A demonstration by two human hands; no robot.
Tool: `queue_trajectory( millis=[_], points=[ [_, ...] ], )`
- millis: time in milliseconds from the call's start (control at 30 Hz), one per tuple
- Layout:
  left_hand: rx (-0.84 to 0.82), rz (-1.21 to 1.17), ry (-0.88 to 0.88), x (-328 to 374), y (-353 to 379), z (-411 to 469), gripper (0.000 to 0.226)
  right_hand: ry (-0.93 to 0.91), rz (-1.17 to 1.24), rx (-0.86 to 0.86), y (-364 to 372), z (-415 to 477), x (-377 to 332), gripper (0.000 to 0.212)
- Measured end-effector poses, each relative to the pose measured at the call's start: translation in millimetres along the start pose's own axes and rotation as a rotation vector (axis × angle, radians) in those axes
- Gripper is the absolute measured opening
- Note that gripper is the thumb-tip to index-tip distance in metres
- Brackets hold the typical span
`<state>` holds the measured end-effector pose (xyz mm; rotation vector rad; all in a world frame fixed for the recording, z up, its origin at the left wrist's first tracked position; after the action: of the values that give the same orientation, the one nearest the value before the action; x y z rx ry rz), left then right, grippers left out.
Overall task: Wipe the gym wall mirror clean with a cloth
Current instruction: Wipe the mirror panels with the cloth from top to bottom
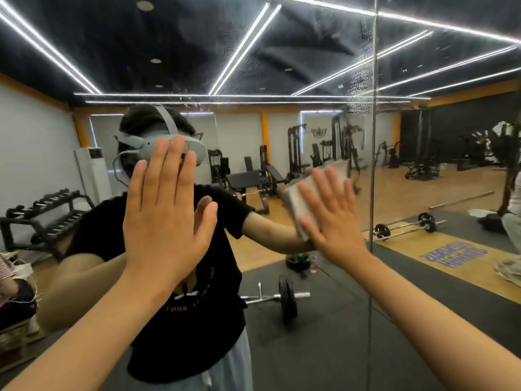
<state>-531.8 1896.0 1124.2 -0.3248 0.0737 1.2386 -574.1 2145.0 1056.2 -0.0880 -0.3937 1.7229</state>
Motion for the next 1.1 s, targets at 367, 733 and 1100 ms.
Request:
queue_trajectory(
  millis=[367,733,1100],
  points=[
    [0.08,0.08,0.066,-27.4,-18.3,68.0,0.064,0.427,0.057,0.184,-71.8,177.2,111.2,0.059],
    [0.069,0.068,0.077,-27.0,-12.3,62.8,0.064,0.189,0.032,0.054,-27.5,62.5,31.8,0.064],
    [0.114,-0.005,0.128,-55.6,-45.5,87.3,0.064,0.431,0.061,0.165,-82.5,211.6,102.7,0.058]
  ],
)
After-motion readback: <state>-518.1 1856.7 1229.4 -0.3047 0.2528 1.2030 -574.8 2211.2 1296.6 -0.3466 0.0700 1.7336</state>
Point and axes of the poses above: each hand's wrist, its own z-axis towards the middle knuckle, its own y-axis out of the palm, x = y × z, the point moved 9 cm from there along z, towards the middle knuckle, and after that the axes turned 2 degrees about x, right-handed, at the moved point
